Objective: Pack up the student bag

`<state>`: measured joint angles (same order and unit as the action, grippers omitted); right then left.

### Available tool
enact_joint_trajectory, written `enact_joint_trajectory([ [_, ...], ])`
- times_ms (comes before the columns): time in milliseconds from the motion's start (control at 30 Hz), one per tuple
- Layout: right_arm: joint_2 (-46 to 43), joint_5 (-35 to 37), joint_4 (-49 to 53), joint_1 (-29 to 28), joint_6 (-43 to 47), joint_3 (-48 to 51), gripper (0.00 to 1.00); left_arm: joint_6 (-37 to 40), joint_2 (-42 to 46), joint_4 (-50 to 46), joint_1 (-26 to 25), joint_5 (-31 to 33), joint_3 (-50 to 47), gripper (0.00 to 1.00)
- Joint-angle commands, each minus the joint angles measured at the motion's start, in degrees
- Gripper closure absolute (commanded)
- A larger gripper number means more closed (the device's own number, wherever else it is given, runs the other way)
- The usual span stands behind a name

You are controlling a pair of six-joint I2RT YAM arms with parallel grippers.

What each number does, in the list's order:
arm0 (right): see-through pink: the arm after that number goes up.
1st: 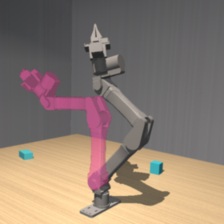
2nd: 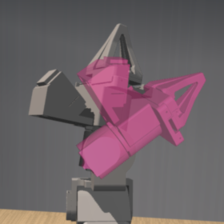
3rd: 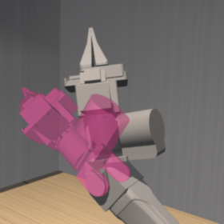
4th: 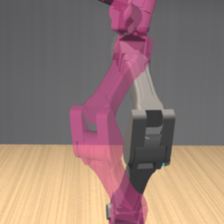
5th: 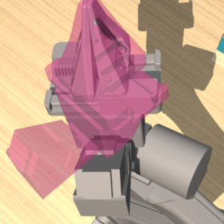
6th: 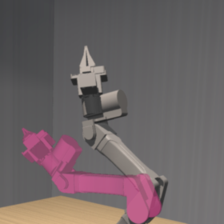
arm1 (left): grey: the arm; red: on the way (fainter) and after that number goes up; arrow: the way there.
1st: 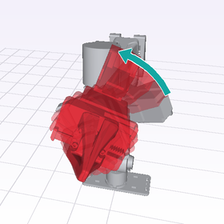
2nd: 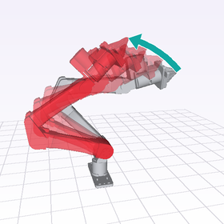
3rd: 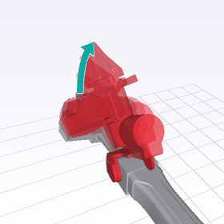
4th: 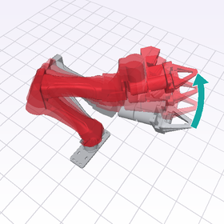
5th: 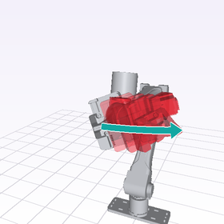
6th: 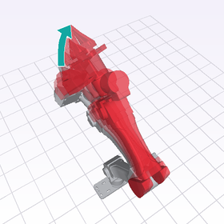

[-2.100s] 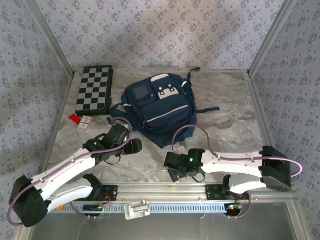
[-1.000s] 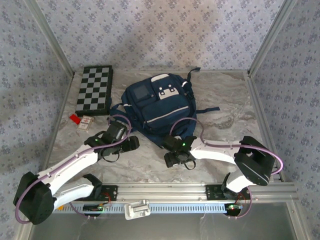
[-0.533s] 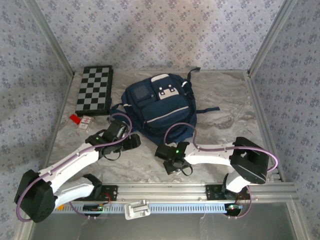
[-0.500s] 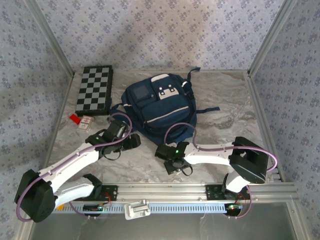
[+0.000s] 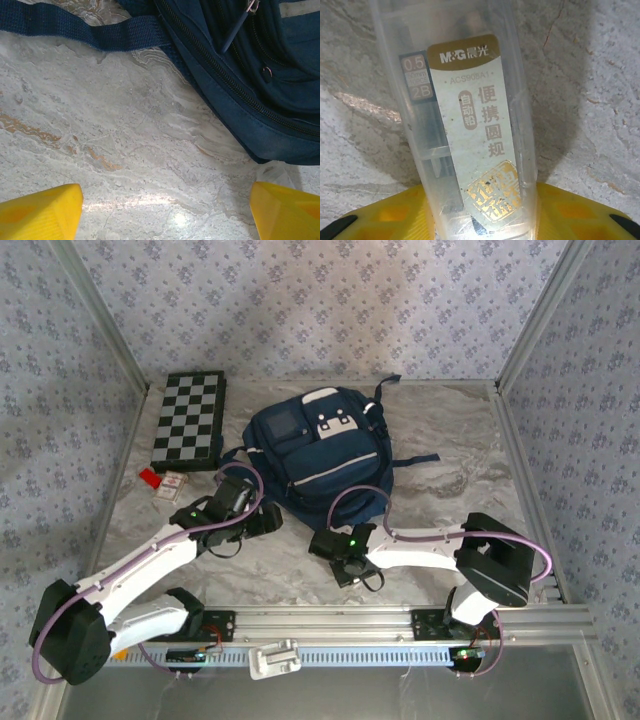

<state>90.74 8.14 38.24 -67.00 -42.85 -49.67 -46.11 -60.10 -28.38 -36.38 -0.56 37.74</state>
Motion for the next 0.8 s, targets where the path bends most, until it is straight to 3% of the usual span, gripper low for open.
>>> enact_joint_trajectory([
  [0,-1.6,1.4,0.2,0.2,-0.6,0.1,0.57,1.2,1.1,-0.7,0.2,0.9,1.7,0.14],
  [167,-8.2,1.4,1.9,0.2,-2.4,2.1,0.57,5.7,1.1,-1.1,0.2,2.8,4.8,0.14],
  [400,-19.2,1.7,9.4,2.1,-3.6,2.4,0.57,19.8,-3.3,4.2,-0.2,2.5,12.1,0.14],
  [767,-35.3,-5.9,13.7,18.1,0.5,4.1,0.57,43.1,-24.9,5.9,-8.2,4.3,29.2,0.16],
])
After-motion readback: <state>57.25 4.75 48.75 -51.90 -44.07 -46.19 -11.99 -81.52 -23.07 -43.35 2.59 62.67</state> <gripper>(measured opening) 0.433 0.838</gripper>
